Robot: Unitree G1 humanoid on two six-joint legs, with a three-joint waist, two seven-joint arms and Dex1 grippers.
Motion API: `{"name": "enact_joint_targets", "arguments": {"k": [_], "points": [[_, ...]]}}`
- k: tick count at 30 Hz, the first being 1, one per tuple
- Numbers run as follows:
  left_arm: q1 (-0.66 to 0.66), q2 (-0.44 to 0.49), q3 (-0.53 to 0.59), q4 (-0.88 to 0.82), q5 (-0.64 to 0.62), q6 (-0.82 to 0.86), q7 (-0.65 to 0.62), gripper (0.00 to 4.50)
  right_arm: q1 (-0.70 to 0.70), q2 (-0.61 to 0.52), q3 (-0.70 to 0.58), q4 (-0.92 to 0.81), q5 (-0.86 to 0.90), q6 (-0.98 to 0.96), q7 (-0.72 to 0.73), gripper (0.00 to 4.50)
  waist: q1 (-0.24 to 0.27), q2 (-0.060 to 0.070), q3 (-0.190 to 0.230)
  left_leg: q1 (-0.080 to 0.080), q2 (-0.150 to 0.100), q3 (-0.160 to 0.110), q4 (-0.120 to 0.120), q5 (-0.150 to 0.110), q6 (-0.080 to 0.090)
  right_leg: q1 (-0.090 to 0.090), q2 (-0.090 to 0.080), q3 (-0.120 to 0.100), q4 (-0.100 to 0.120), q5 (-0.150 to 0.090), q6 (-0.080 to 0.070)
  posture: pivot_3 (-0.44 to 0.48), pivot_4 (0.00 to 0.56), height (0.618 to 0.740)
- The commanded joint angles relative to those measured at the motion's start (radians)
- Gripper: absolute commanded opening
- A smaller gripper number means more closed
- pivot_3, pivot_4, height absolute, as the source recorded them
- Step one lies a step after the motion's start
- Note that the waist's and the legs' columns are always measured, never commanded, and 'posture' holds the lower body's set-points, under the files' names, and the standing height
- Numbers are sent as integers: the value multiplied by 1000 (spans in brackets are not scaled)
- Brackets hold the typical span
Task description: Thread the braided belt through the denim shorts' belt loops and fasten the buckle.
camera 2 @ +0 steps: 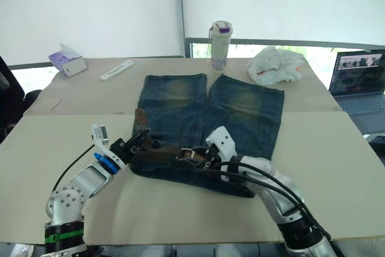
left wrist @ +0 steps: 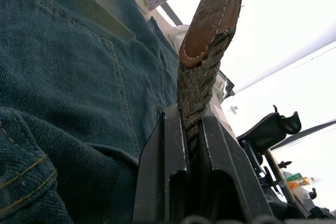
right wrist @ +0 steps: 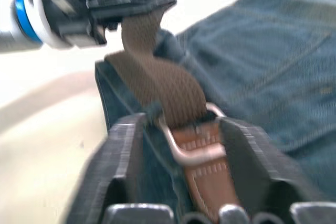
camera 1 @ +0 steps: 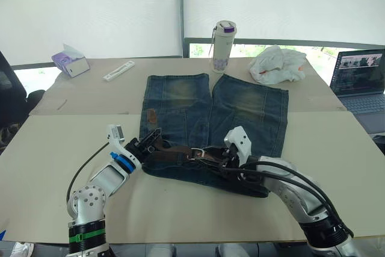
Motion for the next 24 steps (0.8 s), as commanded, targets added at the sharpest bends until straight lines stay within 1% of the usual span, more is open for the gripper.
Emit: {"name": "enact_joint_targets", "arguments": {"k": [1,3,4,11,16,24], "points": [[5,11,-15,-43,3,-16,-21,0,-3,18,-10,-13,-7,-2,-3,958,-3,0,0,0,0,0,0,0,0,0,0,0,0,0,0,0,150,740],[9,13,-21,-47,6,-17,-24,0,-10,21,-5,-4,-22,1,-9,295,-5,0,0,0,0,0,0,0,0,0,1,0,0,0,0,0,150,740],[11,13,-22,-47,5,-18,-24,0,-14,23,-1,2,-36,3,-17,32,-5,0,0,0,0,0,-1,0,0,0,1,0,0,0,0,0,150,740],[18,19,-27,-50,3,-23,-27,0,-40,45,13,41,-104,9,-48,32,-2,0,0,0,0,0,-1,0,0,0,0,0,0,0,0,0,150,740],[23,27,-23,-53,0,-26,-30,0,-52,55,22,38,-117,7,-38,32,-4,0,0,0,0,0,-1,0,0,0,0,0,0,0,0,0,150,740],[20,46,-16,-35,8,-35,-40,0,-82,106,52,18,-112,21,-28,32,-4,0,0,0,0,0,-1,0,0,0,0,0,0,0,0,0,150,740]]}}
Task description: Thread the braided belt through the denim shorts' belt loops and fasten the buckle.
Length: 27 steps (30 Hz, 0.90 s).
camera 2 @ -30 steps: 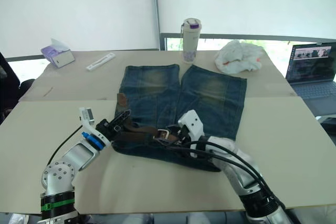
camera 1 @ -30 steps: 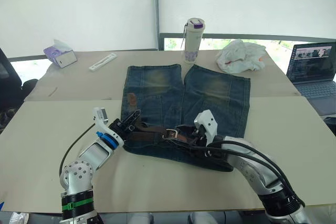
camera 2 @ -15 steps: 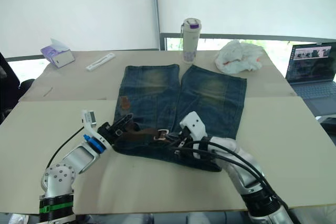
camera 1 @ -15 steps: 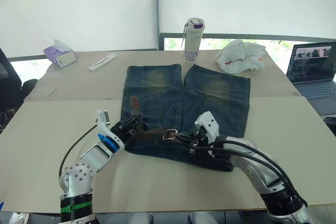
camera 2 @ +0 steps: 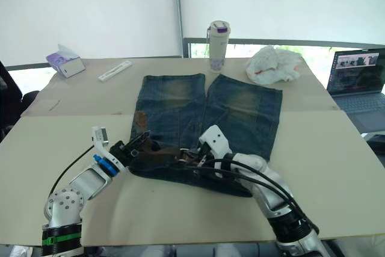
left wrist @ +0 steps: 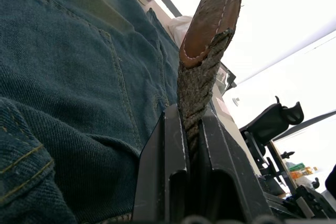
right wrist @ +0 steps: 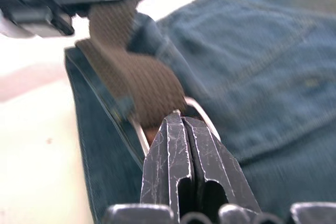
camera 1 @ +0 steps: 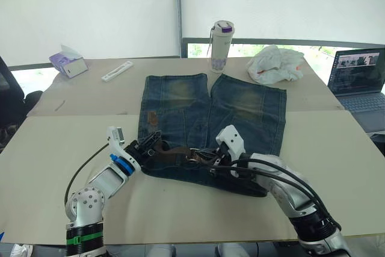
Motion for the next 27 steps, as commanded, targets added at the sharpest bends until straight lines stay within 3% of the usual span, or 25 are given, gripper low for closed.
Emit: {"name": "enact_joint_targets", "arguments": {"k": [1,8,17,27], "points": [[-5,12,9,-26,1,-22,-16,0,-19,13,13,-41,-1,9,7,32,0,0,0,0,0,0,0,0,0,0,0,0,0,0,0,0,150,740],[1,26,10,-20,19,-27,-36,0,-13,27,14,11,-45,1,-23,32,-1,0,0,0,0,0,0,0,0,0,0,0,0,0,0,0,150,740],[-3,50,17,5,31,-28,-60,0,-2,26,-64,-43,12,-12,14,32,-1,0,0,0,0,0,-1,0,0,0,0,0,0,0,0,0,150,740],[1,49,17,10,53,-25,-77,0,-13,47,32,8,-76,-17,8,32,-4,0,0,0,0,0,-1,0,0,0,0,0,0,0,0,0,150,740]]}}
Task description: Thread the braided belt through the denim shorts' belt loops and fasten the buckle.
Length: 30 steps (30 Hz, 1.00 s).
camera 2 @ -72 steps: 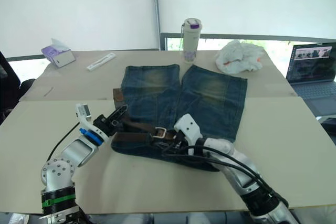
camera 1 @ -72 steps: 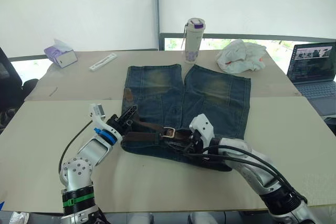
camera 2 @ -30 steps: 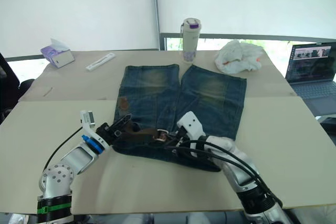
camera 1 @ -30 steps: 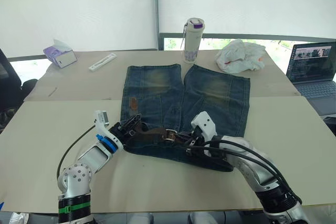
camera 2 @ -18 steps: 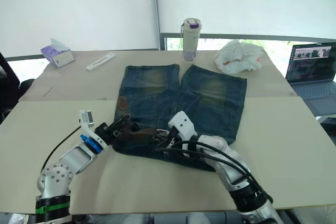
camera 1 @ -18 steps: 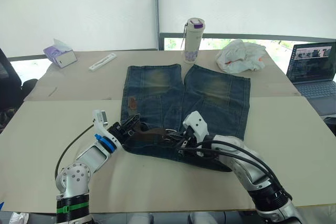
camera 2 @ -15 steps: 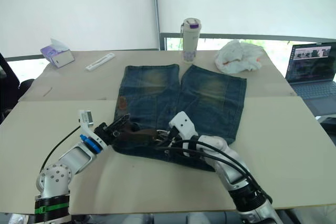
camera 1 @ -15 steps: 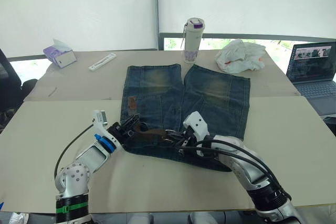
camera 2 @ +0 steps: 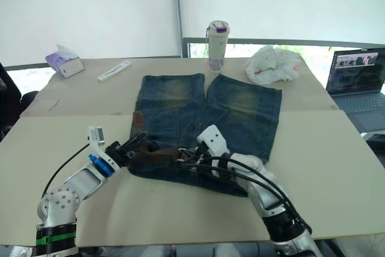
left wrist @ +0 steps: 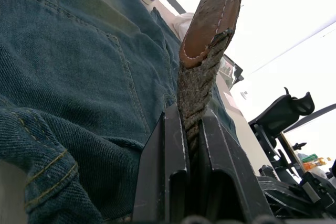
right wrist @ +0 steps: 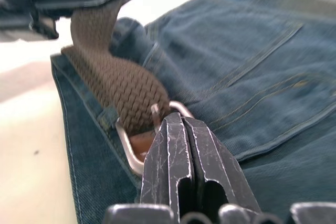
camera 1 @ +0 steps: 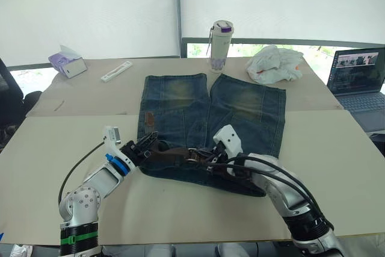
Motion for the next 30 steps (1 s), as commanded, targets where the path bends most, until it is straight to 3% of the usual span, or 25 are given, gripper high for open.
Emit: {"name": "enact_joint_targets", "arguments": {"k": [1,30], "points": [[0,13,13,1,6,-24,-21,0,-12,4,29,-31,-10,-12,13,32,1,0,0,0,0,0,0,0,0,0,0,0,0,0,0,0,150,740],[28,32,7,7,73,-30,-91,0,-22,21,97,12,-129,-7,-4,32,-17,0,0,1,1,0,-2,0,0,0,0,0,0,0,0,0,150,740]]}}
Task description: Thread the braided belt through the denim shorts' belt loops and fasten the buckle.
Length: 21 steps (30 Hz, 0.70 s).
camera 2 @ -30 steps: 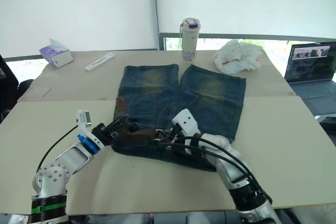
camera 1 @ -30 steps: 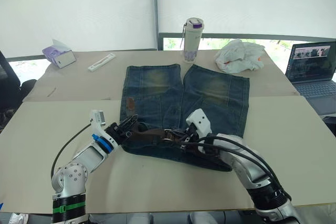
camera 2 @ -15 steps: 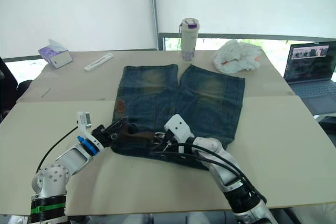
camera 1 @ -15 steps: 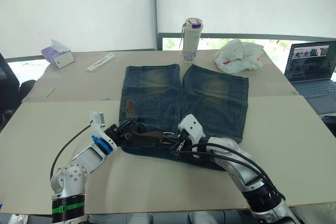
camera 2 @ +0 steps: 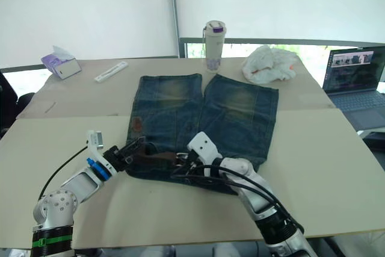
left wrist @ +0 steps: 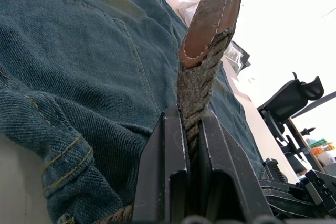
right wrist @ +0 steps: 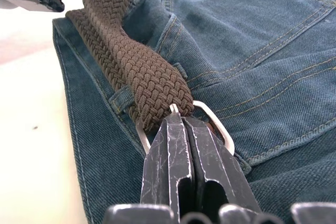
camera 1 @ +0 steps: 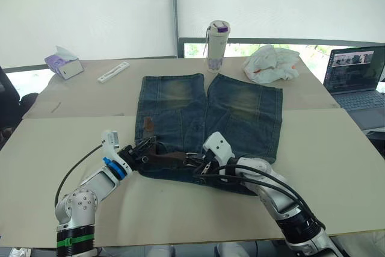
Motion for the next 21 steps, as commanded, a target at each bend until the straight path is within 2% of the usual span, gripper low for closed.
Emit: {"name": "enact_joint_targets", "arguments": {"k": [1,10,18,21], "points": [[5,5,5,-16,3,-26,-18,0,-17,8,18,1,-18,5,-4,32,-1,0,0,0,0,0,0,0,0,0,0,0,0,0,0,0,150,740],[9,10,-15,-18,25,-39,-40,0,-49,2,55,8,-40,47,15,32,-2,0,0,0,0,0,0,0,0,0,0,0,0,0,0,0,150,740],[7,11,-19,-25,27,-38,-38,0,-104,14,-65,-90,55,137,33,32,-1,0,0,0,0,0,0,0,0,0,-1,0,0,0,0,0,150,740],[3,8,-22,-31,25,-34,-31,0,-117,25,-68,-86,58,141,22,32,-1,0,0,0,0,0,-1,0,0,0,-1,0,0,0,0,0,150,740]]}}
